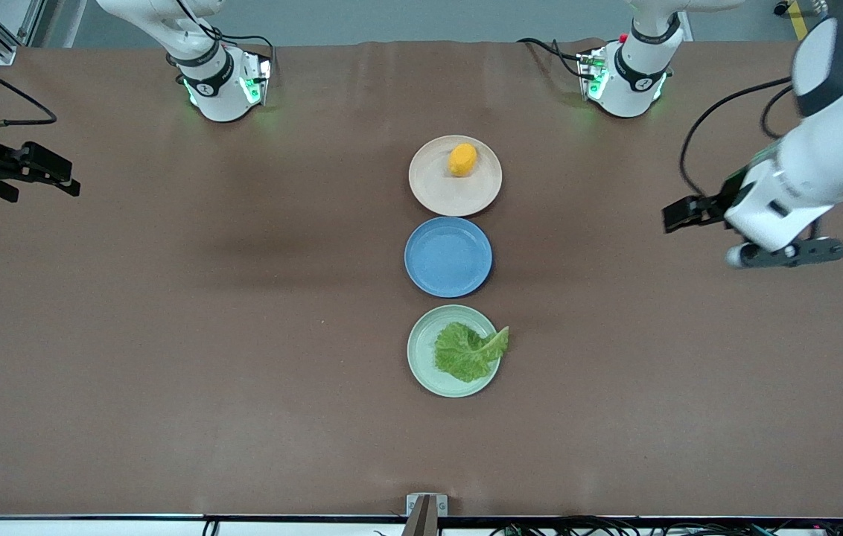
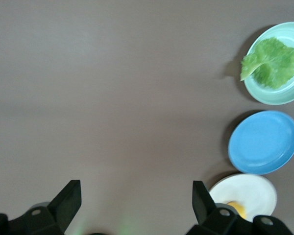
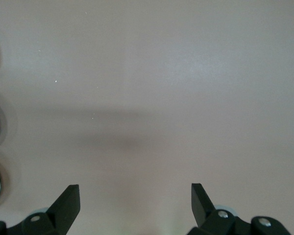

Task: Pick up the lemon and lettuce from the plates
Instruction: 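Reach the left gripper toward the lettuce while the right gripper moves out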

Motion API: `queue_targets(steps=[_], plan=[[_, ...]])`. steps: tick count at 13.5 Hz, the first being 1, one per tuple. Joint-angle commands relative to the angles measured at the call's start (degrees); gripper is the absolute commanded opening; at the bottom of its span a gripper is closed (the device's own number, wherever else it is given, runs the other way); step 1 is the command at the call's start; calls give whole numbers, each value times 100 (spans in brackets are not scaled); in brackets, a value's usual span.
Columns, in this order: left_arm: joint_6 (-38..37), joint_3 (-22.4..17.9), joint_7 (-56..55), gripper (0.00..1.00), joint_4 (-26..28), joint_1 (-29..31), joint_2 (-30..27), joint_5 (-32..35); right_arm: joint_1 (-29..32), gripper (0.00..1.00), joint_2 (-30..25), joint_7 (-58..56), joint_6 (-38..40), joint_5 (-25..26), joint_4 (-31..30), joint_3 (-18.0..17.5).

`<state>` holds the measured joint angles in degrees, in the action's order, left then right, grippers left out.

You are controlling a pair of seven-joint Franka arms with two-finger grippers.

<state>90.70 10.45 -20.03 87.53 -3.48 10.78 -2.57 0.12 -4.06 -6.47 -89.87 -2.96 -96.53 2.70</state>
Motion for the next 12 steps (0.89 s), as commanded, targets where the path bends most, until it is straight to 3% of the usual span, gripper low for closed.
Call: queue_targets(steps=[1, 3, 6, 9, 12], plan=[[368, 378, -911, 100, -140, -39, 467, -77, 41, 100, -16, -65, 57, 33, 21, -7], [763, 405, -1667, 100, -149, -354, 774, -86, 50, 100, 272, -47, 22, 33, 20, 2], [1422, 405, -2800, 100, -324, -741, 1363, -95, 6, 100, 1229, -109, 39, 50, 467, -7], [2160, 405, -4451, 100, -902, -1136, 2083, -95, -283, 100, 1312, 83, 92, -64, 469, -42], [3537, 326, -5886, 100, -984, -1471, 2699, -16, -968, 100, 1276, 1898, 13, -424, 319, -51]])
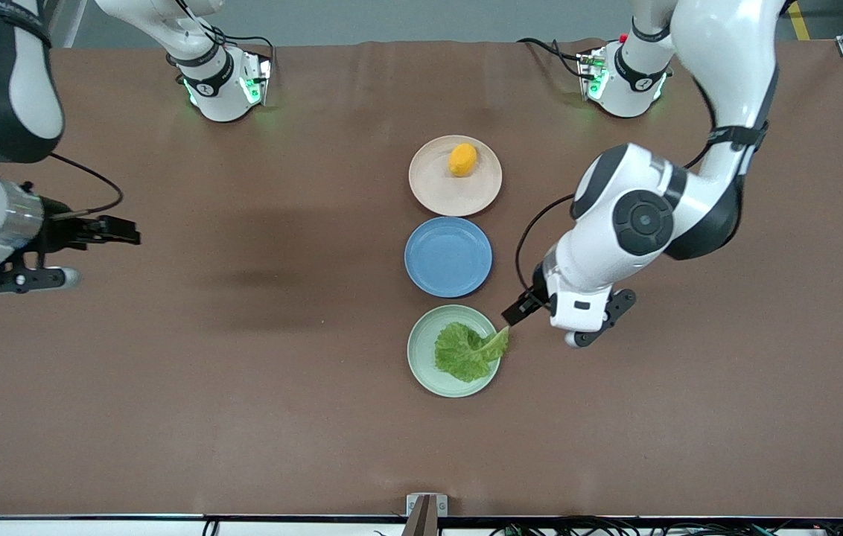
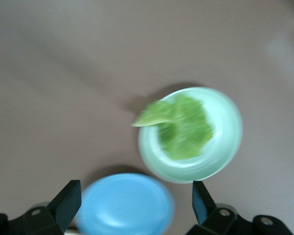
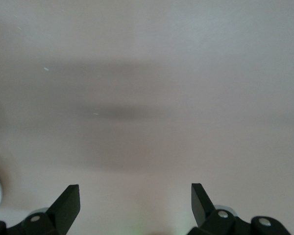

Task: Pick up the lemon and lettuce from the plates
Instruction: 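Lower the left gripper onto the lettuce while the right gripper reaches the lemon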

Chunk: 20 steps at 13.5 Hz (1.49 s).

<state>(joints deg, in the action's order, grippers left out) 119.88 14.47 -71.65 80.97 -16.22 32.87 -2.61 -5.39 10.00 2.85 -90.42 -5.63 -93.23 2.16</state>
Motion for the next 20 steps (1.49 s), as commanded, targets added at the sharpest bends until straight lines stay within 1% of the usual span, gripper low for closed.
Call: queue_targets(steps=[1, 3, 5, 7, 10, 11, 13, 15, 17, 20], plan=[[981, -76, -927, 100, -327, -241, 640, -12, -732, 100, -139, 1520, 16, -175, -37, -4], [1649, -94, -1087, 100, -327, -407, 895, 6, -1321, 100, -209, 2575, -186, -333, -256, -5], [1810, -172, -1088, 100, -310, -618, 1054, 128, -2234, 100, -227, 3831, -554, -333, -493, -5], [1819, -173, -1105, 100, -292, -698, 1203, 286, -3174, 100, -209, 5332, -1421, -333, -853, -5], [1819, -173, -1105, 100, -266, -742, 1361, 384, -4274, 100, 0, 7181, -2530, -325, -1205, 4], [1819, -173, -1105, 100, -266, -751, 1432, 445, -4547, 100, 97, 7481, -2760, -298, -1284, 4], [1854, -173, -1114, 100, -266, -760, 1599, 647, -5145, 100, 492, 8202, -3313, -263, -1355, 13], [2125, -173, -1114, 100, -266, -760, 1722, 709, -5567, 100, 931, 8520, -3831, -237, -1338, 13], [2276, -173, -1114, 100, -266, -760, 1810, 814, -5859, 100, 1318, 8671, -4193, -115, -1329, 22], [2276, -173, -1114, 100, -257, -768, 1933, 920, -6202, 100, 1820, 8837, -4528, 96, -1285, 31]])
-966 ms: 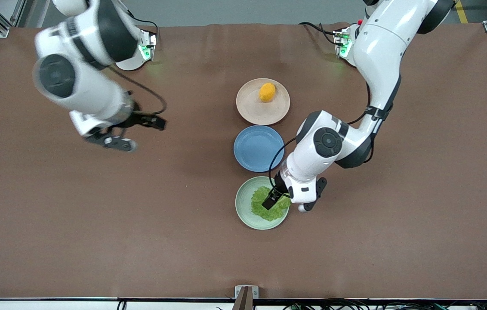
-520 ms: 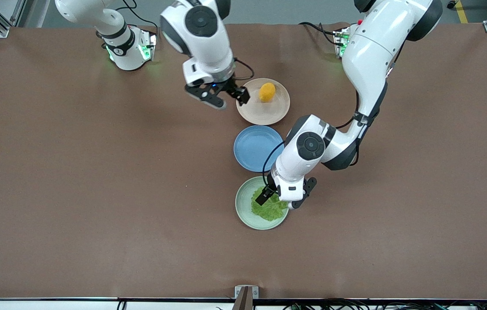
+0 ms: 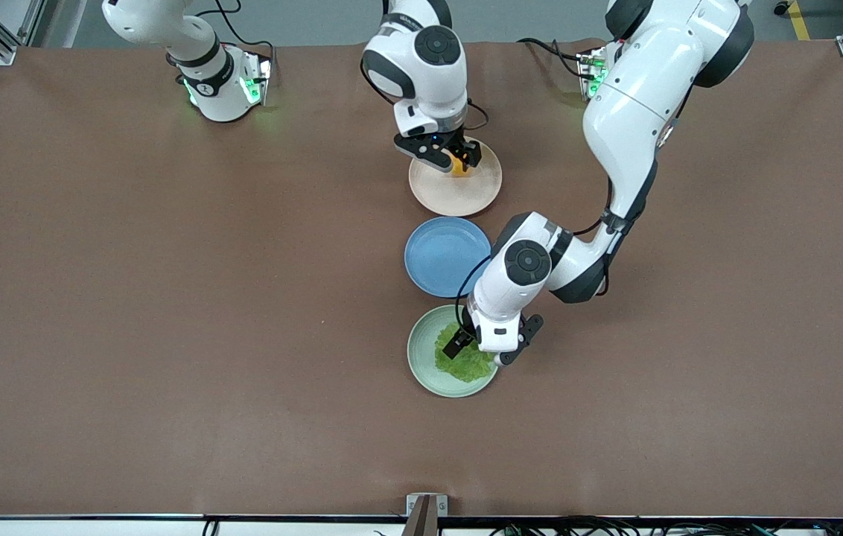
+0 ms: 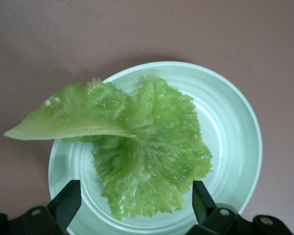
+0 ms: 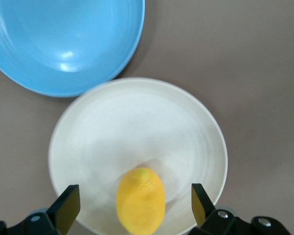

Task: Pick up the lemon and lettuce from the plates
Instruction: 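Lower the left gripper onto the lettuce while the right gripper reaches the lemon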

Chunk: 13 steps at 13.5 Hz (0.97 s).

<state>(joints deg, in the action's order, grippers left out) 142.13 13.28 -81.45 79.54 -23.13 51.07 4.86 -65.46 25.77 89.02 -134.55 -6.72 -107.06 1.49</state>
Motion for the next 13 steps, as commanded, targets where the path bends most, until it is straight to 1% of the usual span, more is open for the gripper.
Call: queue_targets(steps=[1, 4, 6, 9, 10, 12, 13], plan=[[61, -53, -135, 100, -115, -95, 122, 174, -291, 100, 375, 343, -133, 346, 115, 97], [52, -53, -135, 97, -97, -139, 166, 174, -389, 100, 595, 931, -404, 706, 185, 88], [52, -53, -135, 95, -106, -174, 219, 174, -494, 100, 779, 1108, -711, 734, 186, 97], [52, -53, -135, 89, -97, -165, 237, 252, -512, 98, 894, 1153, -845, 734, 221, 97], [52, -53, -135, 84, -71, -165, 237, 253, -555, 97, 921, 1153, -845, 734, 238, 97], [52, -53, -135, 68, -71, -157, 237, 253, -591, 97, 930, 1310, -845, 734, 273, 97], [52, -53, -135, 61, -71, -157, 237, 253, -591, 96, 947, 1363, -845, 734, 282, 106]])
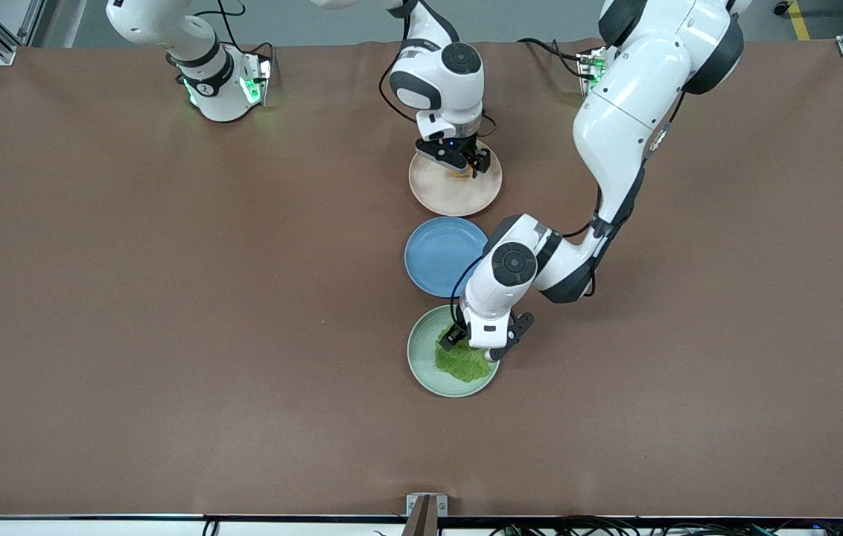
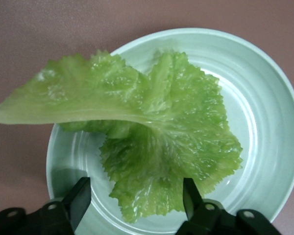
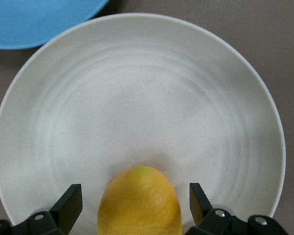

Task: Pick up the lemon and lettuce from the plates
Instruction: 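Close the left gripper on the lettuce while the right gripper grips the lemon, then lift the lettuce off the green plate while the right gripper carries the lemon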

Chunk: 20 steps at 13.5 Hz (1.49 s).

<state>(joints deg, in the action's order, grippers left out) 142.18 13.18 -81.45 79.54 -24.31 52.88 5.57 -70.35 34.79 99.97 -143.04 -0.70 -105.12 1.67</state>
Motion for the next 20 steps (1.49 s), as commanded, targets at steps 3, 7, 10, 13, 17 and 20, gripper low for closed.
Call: queue_targets(steps=[3, 7, 10, 13, 17, 20], plan=[[47, -43, -126, 41, -70, -30, 38, 182, -110, 90, 63, 295, -5, 123, 89, 79], [47, -34, -134, 23, -79, -4, -6, 164, -110, 28, 63, 252, 56, 132, 89, 79], [47, -34, -135, 12, -105, 5, -76, 147, 196, 2, -130, 41, 100, 114, 150, 96], [-32, -26, -135, 6, -132, 40, -321, 120, 766, 1, -788, -1142, 661, 79, 150, 96], [-207, 62, -135, 2, -105, 390, -1050, 85, 2013, 1, -1307, -3215, 1461, 53, 54, 96], [-1040, 150, -21, 1, 209, 768, -1796, 76, 3050, 1, -1711, -4867, 1630, 35, -498, 96]])
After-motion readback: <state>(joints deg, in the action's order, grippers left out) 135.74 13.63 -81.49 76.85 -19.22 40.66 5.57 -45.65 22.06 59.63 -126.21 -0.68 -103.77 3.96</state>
